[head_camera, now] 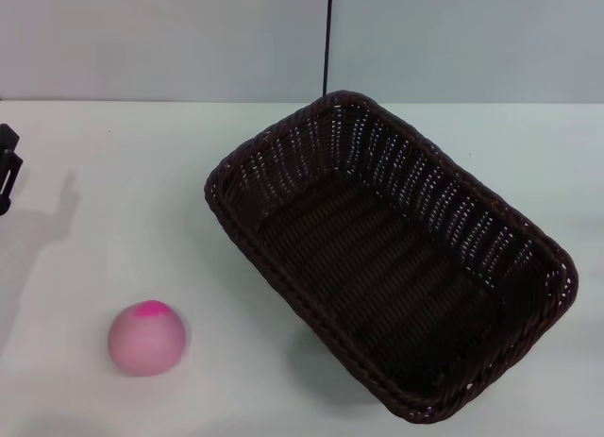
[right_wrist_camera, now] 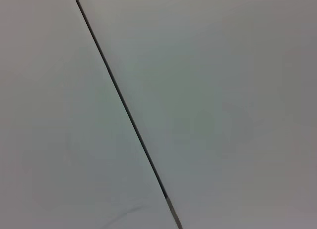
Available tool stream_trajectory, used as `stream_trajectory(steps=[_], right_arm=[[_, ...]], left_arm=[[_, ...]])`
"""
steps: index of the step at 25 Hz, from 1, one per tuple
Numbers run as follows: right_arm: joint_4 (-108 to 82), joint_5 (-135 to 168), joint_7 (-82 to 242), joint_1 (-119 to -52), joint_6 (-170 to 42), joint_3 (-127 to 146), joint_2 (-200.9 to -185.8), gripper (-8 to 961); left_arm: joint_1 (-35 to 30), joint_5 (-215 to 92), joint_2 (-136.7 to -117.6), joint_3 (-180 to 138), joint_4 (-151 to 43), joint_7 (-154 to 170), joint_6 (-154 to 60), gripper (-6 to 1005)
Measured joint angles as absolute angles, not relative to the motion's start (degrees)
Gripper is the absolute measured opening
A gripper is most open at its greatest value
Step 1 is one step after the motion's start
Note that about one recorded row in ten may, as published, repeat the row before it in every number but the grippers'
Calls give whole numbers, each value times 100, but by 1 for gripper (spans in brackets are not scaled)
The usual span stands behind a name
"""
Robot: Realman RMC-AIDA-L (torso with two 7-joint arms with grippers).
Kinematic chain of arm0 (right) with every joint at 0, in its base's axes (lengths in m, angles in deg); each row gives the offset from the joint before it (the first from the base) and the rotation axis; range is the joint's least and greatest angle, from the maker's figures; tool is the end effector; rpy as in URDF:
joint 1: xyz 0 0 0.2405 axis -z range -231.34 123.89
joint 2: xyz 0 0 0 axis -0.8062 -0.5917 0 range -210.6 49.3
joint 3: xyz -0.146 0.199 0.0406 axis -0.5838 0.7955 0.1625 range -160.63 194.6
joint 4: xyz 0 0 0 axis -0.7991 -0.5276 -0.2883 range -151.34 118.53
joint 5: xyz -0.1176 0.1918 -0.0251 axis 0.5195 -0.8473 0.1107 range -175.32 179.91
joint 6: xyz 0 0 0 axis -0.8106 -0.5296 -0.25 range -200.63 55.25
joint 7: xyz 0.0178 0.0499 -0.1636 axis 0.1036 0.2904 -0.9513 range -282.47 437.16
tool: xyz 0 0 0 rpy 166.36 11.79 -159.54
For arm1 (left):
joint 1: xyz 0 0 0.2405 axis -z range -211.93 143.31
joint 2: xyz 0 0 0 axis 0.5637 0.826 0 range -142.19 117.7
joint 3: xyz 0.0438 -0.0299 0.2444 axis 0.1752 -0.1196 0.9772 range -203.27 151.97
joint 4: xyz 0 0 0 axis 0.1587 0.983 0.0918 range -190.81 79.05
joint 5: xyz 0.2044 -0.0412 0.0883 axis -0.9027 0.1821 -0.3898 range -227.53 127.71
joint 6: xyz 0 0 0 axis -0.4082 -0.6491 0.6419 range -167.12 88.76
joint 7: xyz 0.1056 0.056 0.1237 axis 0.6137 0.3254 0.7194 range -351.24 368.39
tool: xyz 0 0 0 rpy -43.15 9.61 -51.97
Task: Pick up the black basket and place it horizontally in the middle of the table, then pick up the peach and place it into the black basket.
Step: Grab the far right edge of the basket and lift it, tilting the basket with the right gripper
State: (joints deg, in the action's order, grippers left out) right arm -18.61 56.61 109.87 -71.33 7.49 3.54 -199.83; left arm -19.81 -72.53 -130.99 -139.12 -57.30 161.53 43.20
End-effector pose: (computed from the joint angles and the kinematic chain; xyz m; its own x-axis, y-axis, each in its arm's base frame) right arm 0.4026 0.2899 0.0398 0.3843 0.1881 -0.9038 -0.9216 0.1365 -0.3635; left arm -0.3788 0.2798 0.0067 0.5696 -0.0531 0.8202 0.8084 -0.1437 -0.5708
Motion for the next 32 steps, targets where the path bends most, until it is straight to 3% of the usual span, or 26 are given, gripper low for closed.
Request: stream_trajectory(steps=[12, 17, 32], right_arm=[[-1859, 5694, 11187, -7156, 548, 329, -19975, 500], [-1878, 5719, 11189, -7160, 594, 298, -19985, 638], [-1883, 5720, 11304, -7190, 608, 315, -19975, 636]], left_arm=[[-2051, -7259, -13099, -13912, -5681, 16176, 4275, 616], [-2051, -7259, -13099, -13912, -5718, 16176, 4292, 616], [-2059, -7258, -13102, -13912, -5720, 16154, 4322, 617]])
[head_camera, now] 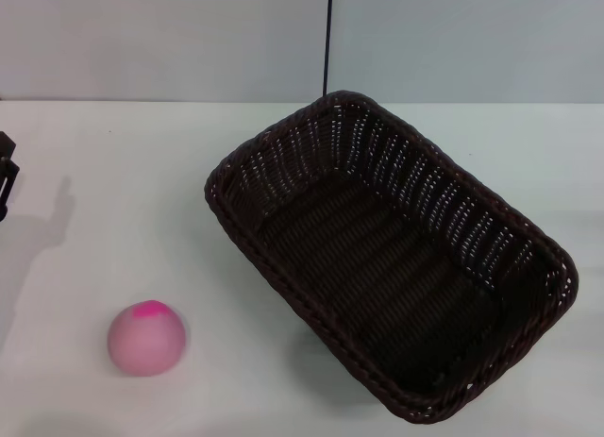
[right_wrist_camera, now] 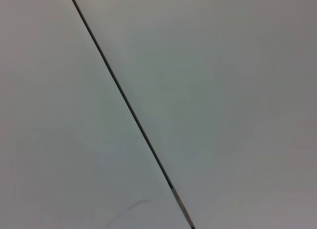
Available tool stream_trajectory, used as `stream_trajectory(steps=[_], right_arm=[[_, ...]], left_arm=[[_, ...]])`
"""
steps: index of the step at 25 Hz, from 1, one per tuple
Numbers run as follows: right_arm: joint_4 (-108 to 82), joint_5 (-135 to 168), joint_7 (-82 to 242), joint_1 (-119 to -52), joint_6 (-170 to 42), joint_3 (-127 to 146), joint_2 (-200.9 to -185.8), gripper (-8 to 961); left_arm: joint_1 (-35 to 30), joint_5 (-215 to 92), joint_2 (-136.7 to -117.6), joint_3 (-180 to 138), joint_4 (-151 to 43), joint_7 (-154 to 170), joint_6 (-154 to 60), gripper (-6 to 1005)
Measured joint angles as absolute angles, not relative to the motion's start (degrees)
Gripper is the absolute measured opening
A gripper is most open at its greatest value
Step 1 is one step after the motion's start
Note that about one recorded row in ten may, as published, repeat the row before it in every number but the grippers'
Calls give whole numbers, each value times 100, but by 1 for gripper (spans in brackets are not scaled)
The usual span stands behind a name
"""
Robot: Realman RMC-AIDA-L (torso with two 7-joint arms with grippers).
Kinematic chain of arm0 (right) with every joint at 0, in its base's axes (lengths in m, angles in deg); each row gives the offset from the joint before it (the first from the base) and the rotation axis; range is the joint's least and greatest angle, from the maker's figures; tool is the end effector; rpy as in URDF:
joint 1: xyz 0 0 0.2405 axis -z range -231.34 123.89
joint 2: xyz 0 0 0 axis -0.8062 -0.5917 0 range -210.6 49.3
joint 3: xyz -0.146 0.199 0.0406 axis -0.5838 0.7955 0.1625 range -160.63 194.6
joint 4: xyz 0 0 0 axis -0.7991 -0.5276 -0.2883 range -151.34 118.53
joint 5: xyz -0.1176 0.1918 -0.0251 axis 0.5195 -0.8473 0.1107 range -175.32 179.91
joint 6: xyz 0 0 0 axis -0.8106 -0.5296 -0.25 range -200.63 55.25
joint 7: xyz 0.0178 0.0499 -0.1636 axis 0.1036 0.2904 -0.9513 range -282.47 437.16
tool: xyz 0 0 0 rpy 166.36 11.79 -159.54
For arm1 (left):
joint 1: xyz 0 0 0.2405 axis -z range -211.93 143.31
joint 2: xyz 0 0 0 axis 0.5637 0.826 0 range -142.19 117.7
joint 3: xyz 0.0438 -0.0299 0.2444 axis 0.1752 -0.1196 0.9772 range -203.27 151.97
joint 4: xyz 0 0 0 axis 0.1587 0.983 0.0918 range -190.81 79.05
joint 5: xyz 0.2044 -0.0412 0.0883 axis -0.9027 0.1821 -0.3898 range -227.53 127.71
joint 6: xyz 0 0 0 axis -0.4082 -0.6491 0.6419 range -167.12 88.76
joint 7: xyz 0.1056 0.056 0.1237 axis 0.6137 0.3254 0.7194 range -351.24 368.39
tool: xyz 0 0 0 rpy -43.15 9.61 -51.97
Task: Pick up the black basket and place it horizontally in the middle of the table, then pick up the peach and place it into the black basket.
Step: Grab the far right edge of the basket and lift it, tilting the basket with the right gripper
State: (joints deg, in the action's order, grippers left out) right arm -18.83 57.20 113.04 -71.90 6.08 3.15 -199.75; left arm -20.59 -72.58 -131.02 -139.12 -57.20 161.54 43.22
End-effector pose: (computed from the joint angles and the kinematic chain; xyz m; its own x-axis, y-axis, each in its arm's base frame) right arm 0.4017 0.2946 0.0347 0.3306 0.1677 -0.9288 -0.9420 0.1184 -0.3140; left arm -0.3826 0.2743 0.0061 0.5698 -0.0436 0.8206 0.8108 -0.1331 -0.5700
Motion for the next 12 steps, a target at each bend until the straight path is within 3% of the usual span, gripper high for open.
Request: stream_trajectory(steps=[6, 12], right_arm=[[-1546, 6149, 11583, -6998, 1144, 270, -19954, 632], [222, 7687, 13779, -6718, 1617, 266, -19944, 627]], left_arm=[[-2054, -7259, -13102, -13911, -5742, 16164, 4295, 616], [-2060, -7258, -13098, -13912, -5742, 16174, 4255, 617]])
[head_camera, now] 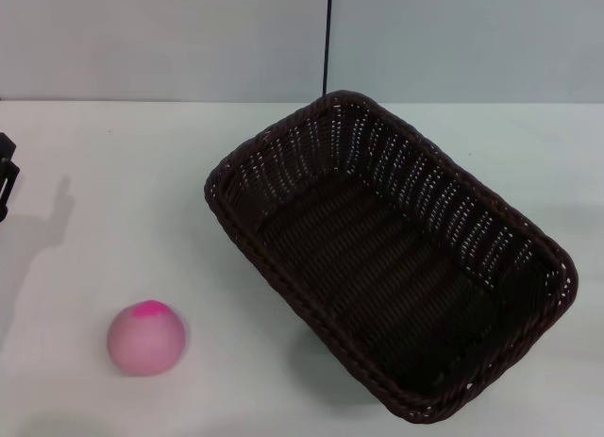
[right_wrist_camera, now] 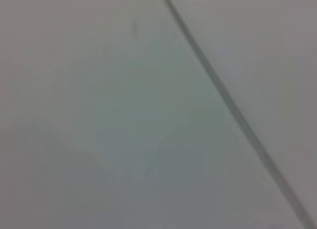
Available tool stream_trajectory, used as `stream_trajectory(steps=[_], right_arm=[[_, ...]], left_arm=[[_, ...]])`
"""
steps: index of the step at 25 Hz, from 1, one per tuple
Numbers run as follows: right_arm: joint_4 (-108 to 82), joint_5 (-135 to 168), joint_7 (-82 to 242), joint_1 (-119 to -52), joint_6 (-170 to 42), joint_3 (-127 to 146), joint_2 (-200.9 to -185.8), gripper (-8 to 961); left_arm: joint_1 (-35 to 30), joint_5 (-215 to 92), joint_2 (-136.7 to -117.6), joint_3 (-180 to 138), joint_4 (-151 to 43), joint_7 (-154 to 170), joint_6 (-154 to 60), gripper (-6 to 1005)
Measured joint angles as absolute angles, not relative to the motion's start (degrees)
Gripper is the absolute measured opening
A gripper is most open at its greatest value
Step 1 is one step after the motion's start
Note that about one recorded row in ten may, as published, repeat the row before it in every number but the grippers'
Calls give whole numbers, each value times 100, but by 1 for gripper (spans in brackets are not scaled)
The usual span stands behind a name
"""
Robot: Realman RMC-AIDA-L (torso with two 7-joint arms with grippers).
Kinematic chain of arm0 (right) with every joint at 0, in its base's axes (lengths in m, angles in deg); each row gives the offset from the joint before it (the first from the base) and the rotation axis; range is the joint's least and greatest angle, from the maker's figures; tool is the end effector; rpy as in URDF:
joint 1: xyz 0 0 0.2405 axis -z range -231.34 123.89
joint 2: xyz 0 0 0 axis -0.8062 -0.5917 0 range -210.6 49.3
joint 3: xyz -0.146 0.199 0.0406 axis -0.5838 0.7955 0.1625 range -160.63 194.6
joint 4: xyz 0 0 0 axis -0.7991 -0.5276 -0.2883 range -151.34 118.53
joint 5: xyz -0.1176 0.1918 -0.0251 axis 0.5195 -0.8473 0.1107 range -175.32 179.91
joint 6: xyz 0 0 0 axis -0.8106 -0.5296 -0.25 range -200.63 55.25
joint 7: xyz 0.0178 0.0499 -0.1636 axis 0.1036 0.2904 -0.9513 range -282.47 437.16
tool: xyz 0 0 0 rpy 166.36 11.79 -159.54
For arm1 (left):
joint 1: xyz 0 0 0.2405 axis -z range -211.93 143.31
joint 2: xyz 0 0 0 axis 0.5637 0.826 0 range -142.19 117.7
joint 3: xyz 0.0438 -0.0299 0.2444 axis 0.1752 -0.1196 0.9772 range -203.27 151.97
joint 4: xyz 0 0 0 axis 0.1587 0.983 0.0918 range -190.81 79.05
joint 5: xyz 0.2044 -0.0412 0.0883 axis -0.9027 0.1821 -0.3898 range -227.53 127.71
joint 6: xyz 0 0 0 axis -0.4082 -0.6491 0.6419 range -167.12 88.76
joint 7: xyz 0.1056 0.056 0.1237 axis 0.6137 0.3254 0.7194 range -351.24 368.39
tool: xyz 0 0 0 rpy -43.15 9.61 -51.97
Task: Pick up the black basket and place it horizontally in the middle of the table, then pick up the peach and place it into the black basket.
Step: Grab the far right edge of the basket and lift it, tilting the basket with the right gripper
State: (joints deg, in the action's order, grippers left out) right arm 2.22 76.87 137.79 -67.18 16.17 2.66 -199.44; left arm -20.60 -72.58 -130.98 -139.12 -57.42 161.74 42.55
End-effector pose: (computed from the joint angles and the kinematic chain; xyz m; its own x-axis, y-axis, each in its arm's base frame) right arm 0.3760 0.2848 0.0855 0.2981 0.1297 -0.9457 -0.9116 -0.2550 -0.3224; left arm -0.3840 0.2752 0.0061 0.5753 -0.0372 0.8171 0.8081 -0.1288 -0.5748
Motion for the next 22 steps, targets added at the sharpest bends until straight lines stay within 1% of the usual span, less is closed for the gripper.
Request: stream_trajectory(steps=[3, 6, 8, 9, 13, 18, 20, 22], right_arm=[[1492, 8677, 15509, -6778, 1561, 265, -19941, 625], [2776, 9680, 17021, -6975, 1611, 213, -19934, 622], [3607, 10415, 17990, -7169, 1639, -11, -19881, 621], [3944, 10749, 18380, -7268, 1652, -160, -19842, 620], [4939, 12135, 19863, -7845, 1926, -811, -19611, 617], [5197, 13458, 21011, -8844, 2708, -1356, -19274, 613], [5150, 13994, 21352, -9243, 2970, -1601, -19192, 611], [5051, 14394, 21623, -9569, 3094, -1922, -19148, 610]], left_arm=[[-2059, -7259, -13098, -13912, -5741, 16176, 4243, 617], [-2042, -7259, -13098, -13912, -5737, 16177, 4219, 617], [-2018, -7258, -13098, -13912, -5735, 16177, 4172, 617], [-2011, -7259, -13098, -13912, -5735, 16177, 4160, 617], [-1996, -7258, -13098, -13909, -5738, 16177, 4125, 616], [-2039, -7258, -13099, -13886, -5728, 16159, 4127, 616], [-2050, -7259, -13099, -13885, -5702, 16158, 4127, 616], [-2068, -7258, -13099, -13882, -5688, 16157, 4127, 616]])
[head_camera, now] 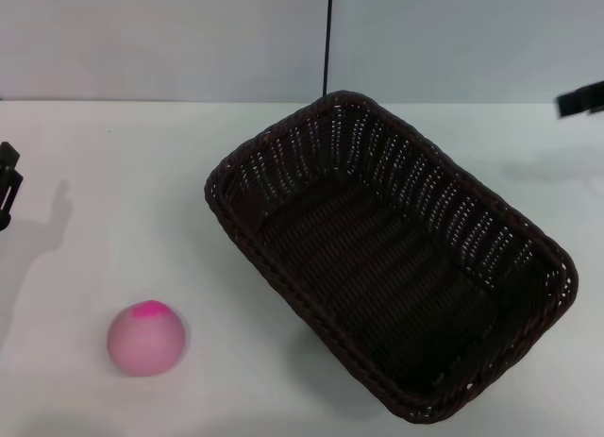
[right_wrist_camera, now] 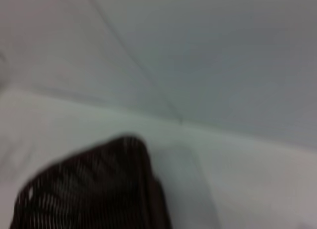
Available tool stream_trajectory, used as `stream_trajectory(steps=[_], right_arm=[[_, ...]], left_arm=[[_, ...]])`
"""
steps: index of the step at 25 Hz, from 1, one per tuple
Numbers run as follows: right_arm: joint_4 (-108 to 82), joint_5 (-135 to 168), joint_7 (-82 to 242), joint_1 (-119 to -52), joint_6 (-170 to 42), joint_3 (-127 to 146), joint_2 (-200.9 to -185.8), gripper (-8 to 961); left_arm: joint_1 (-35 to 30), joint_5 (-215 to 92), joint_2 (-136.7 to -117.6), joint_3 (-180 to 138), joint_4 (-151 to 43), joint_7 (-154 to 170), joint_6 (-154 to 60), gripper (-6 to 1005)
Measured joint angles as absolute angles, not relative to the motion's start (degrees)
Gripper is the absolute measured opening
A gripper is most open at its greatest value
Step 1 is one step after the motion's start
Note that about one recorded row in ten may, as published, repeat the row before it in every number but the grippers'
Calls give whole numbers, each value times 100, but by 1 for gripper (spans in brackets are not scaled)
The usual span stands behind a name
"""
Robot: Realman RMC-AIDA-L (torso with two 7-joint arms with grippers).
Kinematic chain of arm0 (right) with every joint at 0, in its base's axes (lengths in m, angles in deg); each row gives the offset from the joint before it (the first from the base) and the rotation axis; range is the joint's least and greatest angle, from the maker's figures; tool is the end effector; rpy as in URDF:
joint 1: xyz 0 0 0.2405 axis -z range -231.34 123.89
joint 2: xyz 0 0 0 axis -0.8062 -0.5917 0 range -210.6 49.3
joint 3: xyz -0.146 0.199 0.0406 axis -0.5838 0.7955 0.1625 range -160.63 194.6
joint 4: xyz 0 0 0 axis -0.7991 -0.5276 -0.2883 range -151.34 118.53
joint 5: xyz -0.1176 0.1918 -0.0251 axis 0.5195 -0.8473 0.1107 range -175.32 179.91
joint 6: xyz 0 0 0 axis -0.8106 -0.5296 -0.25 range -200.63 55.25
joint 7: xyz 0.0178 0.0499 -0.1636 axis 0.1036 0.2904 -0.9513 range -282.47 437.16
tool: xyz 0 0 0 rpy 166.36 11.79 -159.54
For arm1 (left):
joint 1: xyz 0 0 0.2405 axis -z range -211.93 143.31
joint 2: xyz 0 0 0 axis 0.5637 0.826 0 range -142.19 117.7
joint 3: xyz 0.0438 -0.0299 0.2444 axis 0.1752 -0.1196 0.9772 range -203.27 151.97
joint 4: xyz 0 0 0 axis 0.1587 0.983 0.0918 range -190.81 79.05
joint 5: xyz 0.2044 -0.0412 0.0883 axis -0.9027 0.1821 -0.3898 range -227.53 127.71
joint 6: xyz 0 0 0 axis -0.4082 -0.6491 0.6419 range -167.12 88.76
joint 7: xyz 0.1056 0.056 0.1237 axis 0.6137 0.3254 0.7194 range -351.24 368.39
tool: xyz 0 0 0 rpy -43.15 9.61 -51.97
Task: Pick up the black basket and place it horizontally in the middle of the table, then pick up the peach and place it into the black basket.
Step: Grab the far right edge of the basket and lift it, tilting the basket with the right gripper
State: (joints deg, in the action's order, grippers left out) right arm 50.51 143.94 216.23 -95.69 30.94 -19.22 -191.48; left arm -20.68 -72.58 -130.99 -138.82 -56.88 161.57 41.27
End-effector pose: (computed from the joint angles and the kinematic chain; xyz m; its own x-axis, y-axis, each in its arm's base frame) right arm 0.2143 0.4003 0.1158 0.5493 -0.8040 -0.2278 -0.8300 -0.4932 -0.2605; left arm -0.3886 0.2730 0.0019 0.5739 -0.0056 0.8189 0.8127 -0.1190 -0.5703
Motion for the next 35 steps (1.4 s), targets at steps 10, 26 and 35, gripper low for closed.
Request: stream_trajectory(steps=[10, 26, 35], right_arm=[[4309, 14867, 22078, -10386, 2693, -3190, -19479, 602], [3015, 14872, 22057, -10623, 1508, -3878, -19723, 589], [2602, 14834, 21920, -10663, 1073, -3894, -19793, 582]], left_arm=[[-2152, -7258, -13106, -13883, -5671, 16160, 4108, 617], [-2262, -7258, -13101, -13912, -5667, 16159, 4086, 617], [-2263, -7258, -13096, -13912, -5672, 16174, 4016, 617]])
